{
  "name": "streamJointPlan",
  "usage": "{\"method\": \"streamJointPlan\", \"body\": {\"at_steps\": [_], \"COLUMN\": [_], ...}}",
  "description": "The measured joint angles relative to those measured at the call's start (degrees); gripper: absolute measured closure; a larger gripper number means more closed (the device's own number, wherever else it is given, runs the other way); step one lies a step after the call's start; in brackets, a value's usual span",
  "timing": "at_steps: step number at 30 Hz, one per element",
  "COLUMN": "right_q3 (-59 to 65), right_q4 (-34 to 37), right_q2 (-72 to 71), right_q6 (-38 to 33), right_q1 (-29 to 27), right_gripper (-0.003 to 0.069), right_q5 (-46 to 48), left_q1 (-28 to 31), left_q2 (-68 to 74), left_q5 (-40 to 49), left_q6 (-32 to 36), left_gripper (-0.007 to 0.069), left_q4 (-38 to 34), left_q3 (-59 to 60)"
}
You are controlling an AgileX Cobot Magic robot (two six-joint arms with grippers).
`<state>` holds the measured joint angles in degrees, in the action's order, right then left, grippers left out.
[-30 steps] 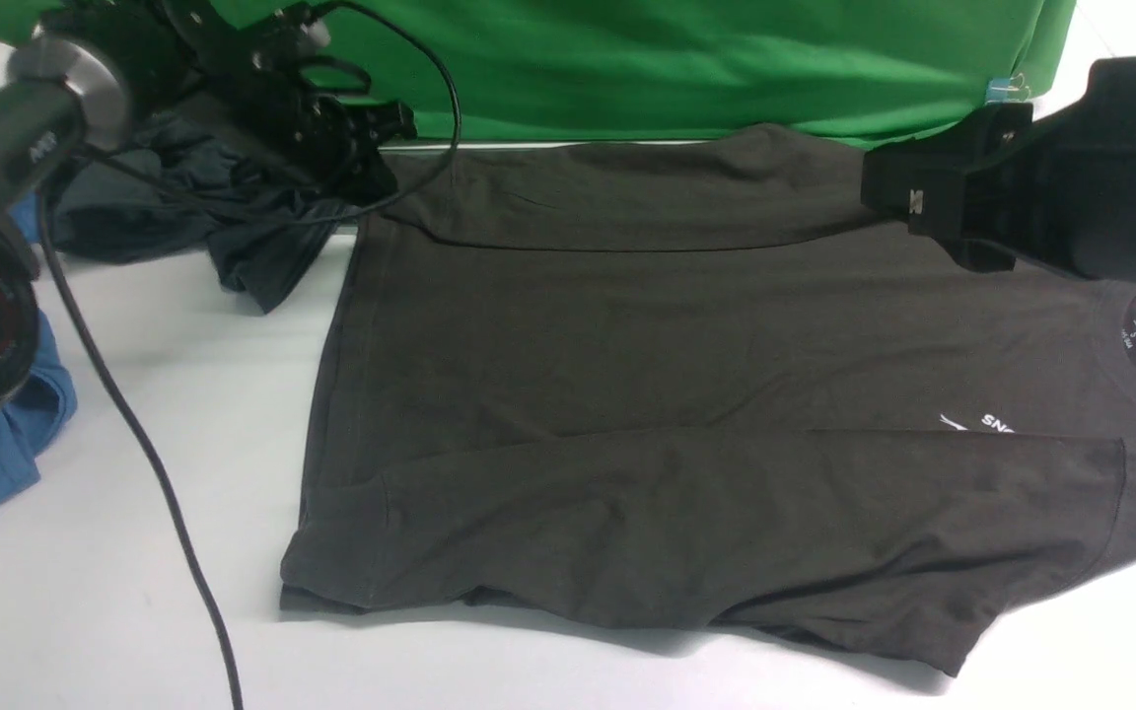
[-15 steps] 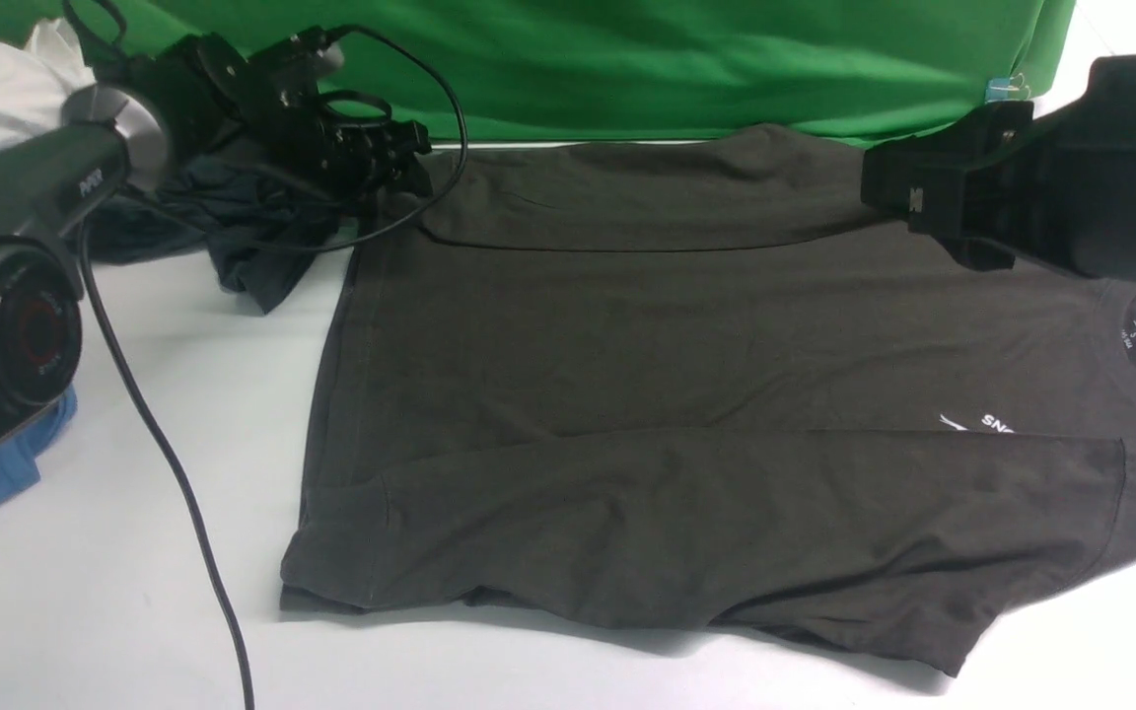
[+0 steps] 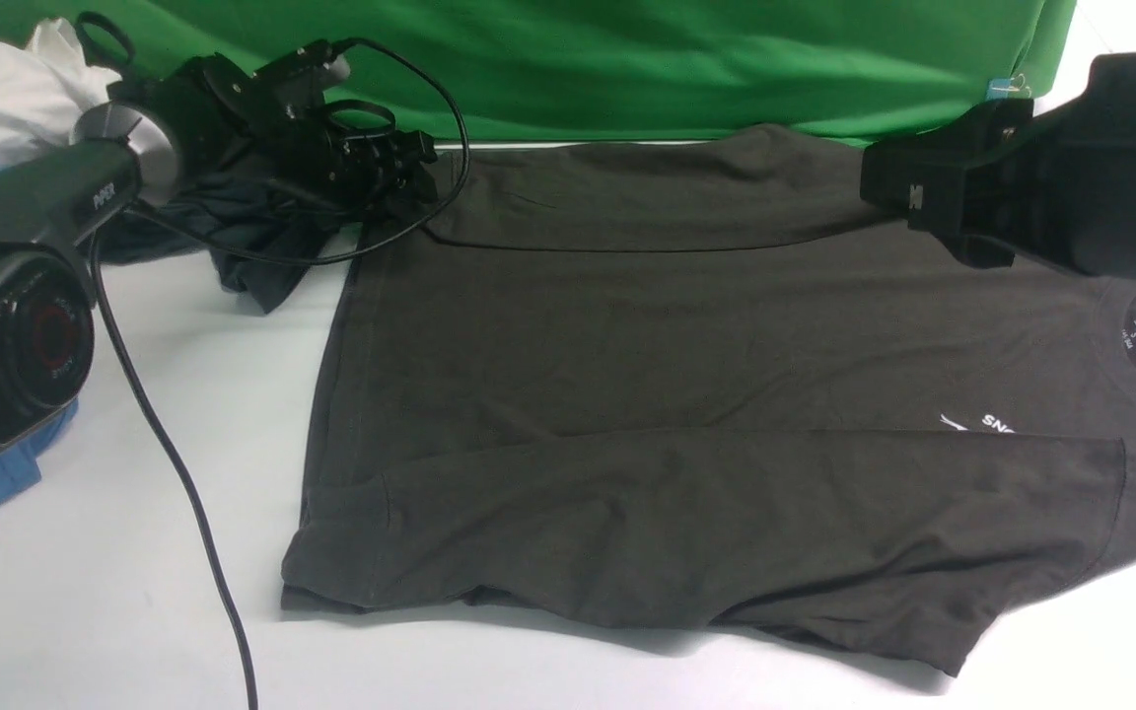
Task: Fold a long-sleeved shirt on a white desktop.
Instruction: 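Grab the top left corner of the dark shirt with the left gripper, then fold the left side of the black T-shirt inward over its body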
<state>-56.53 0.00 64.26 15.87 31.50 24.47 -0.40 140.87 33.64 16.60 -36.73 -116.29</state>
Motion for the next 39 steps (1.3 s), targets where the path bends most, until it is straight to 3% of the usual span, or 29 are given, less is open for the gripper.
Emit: {"method": "streamJointPlan", "body": {"at_steps": [5, 23, 39], "right_q3": [0.0, 0.0, 0.0], "right_q4": [0.0, 0.0, 0.0], "right_q2": [0.0, 0.0, 0.0], "right_q6": [0.0, 0.0, 0.0], "right_q1": [0.0, 0.0, 0.0], "right_gripper": [0.0418, 0.0418, 0.0418], "right_q5": [0.0, 0.0, 0.0], "left_q1": [0.0, 0.6, 0.7], "left_q2": [0.3, 0.3, -6.0], "left_q5": [-0.5, 0.2, 3.7], "left_q6": [1.8, -0.2, 1.4], "left_gripper": [0.0291, 0.0554, 0.0557], "left_q4": [-3.5, -3.6, -3.7], "left_q3": [0.0, 0.0, 0.0]}}
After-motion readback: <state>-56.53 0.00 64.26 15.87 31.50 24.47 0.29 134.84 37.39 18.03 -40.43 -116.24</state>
